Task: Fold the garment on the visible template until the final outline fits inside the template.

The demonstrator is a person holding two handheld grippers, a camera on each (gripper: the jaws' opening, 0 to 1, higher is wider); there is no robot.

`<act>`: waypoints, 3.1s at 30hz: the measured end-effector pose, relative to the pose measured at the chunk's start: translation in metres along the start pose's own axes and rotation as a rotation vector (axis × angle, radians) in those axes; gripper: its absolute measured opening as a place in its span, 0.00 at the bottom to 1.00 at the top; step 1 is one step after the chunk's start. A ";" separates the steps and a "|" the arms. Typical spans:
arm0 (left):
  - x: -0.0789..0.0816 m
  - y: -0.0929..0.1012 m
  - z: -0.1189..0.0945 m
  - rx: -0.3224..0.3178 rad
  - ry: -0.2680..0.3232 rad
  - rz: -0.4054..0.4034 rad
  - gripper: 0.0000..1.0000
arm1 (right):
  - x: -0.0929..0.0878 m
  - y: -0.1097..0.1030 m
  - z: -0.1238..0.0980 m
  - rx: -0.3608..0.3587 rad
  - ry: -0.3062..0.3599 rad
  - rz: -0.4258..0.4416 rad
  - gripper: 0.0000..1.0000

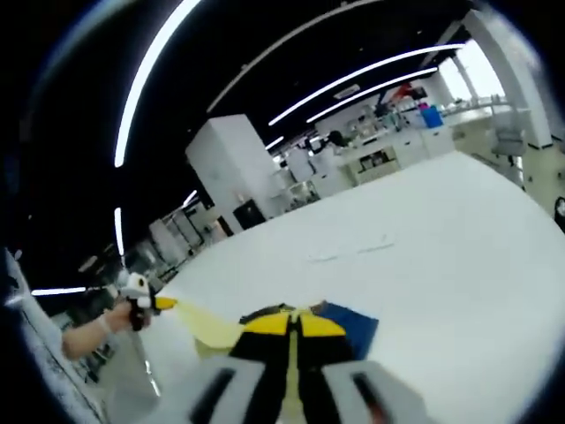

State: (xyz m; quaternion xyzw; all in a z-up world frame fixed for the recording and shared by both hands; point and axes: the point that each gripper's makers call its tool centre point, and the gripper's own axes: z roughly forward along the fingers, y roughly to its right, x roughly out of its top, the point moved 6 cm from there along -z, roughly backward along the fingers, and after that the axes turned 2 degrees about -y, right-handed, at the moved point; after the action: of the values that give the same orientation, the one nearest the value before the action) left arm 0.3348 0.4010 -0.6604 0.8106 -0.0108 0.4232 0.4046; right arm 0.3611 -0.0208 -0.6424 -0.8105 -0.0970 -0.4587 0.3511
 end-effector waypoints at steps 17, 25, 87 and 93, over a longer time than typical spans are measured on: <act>0.009 -0.051 0.044 0.082 0.031 -0.092 0.00 | 0.004 0.049 0.069 -0.069 -0.065 -0.042 0.00; 0.000 -0.074 0.060 0.146 0.005 -0.131 0.00 | -0.009 0.072 0.085 -0.111 -0.128 -0.056 0.00; -0.043 -0.094 0.072 0.124 -0.182 0.090 0.28 | -0.064 0.099 0.104 -0.112 -0.292 -0.177 0.53; -0.049 -0.093 0.070 0.114 -0.245 0.212 0.52 | -0.073 0.091 0.104 -0.076 -0.328 -0.244 0.74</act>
State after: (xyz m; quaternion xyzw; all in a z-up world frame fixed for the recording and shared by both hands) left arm 0.3844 0.4010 -0.7763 0.8720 -0.1217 0.3615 0.3069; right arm 0.4345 -0.0073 -0.7799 -0.8692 -0.2328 -0.3632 0.2416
